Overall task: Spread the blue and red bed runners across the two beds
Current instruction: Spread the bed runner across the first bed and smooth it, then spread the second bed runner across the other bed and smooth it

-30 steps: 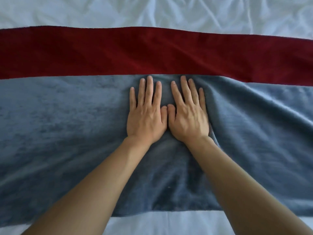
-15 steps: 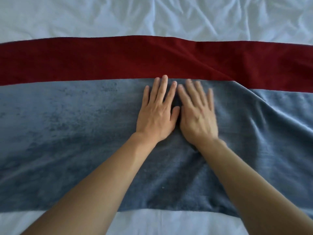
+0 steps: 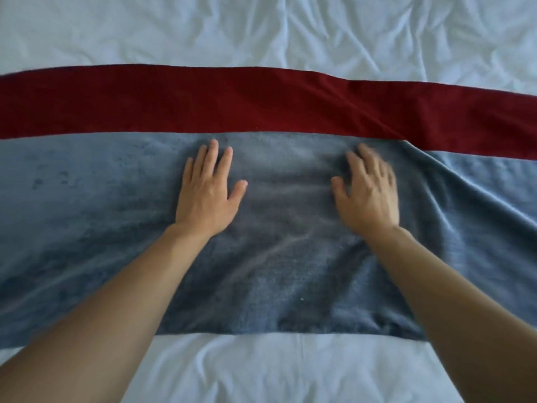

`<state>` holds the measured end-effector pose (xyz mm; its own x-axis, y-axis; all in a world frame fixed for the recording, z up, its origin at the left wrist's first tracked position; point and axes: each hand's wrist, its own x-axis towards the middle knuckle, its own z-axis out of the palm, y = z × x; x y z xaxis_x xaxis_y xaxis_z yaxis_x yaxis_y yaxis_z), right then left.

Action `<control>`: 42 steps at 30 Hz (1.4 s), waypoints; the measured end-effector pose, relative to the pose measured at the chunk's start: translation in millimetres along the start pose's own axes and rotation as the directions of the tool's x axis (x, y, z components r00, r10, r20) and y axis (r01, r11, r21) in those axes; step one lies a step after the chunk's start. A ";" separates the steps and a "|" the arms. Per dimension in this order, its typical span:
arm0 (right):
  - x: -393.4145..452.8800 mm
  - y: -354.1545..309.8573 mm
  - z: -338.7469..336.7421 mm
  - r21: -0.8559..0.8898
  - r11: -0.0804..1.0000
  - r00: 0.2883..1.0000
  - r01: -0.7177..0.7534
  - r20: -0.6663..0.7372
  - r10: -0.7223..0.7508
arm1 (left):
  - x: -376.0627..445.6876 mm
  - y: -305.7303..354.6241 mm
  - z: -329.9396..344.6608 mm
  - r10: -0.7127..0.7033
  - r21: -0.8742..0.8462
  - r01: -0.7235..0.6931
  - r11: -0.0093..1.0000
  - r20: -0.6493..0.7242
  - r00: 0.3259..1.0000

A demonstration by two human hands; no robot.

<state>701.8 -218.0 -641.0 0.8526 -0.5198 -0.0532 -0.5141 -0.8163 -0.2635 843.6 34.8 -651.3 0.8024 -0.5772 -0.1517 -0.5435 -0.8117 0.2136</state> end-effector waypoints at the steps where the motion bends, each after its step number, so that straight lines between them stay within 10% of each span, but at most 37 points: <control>1: -1.4 -18.5 -5.8 0.033 0.998 0.998 0.059 0.010 -0.059 | -0.8 4.7 -8.7 0.026 -0.038 -0.026 0.999 0.012 1.000; 16: -31.9 -137.2 -246.1 -0.007 0.978 0.970 0.208 0.133 -0.205 | -42.5 63.9 -258.6 0.234 -0.081 -0.233 0.969 0.009 0.972; 26: -85.5 -150.6 -412.5 -0.067 0.981 0.983 0.180 -0.021 -0.182 | -87.2 133.2 -420.5 0.339 -0.013 -0.342 0.939 -0.111 0.934; 42: -135.8 -80.2 -484.5 -0.096 0.993 0.984 0.073 -0.157 -0.088 | -105.5 268.9 -453.2 0.543 0.007 -0.546 0.838 -0.120 0.831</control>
<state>582.0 -204.1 -146.0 0.8691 -0.4792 0.1225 -0.4567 -0.8726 -0.1732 724.4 -82.2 -140.5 0.4014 -0.9097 0.1061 -0.8952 -0.3652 0.2555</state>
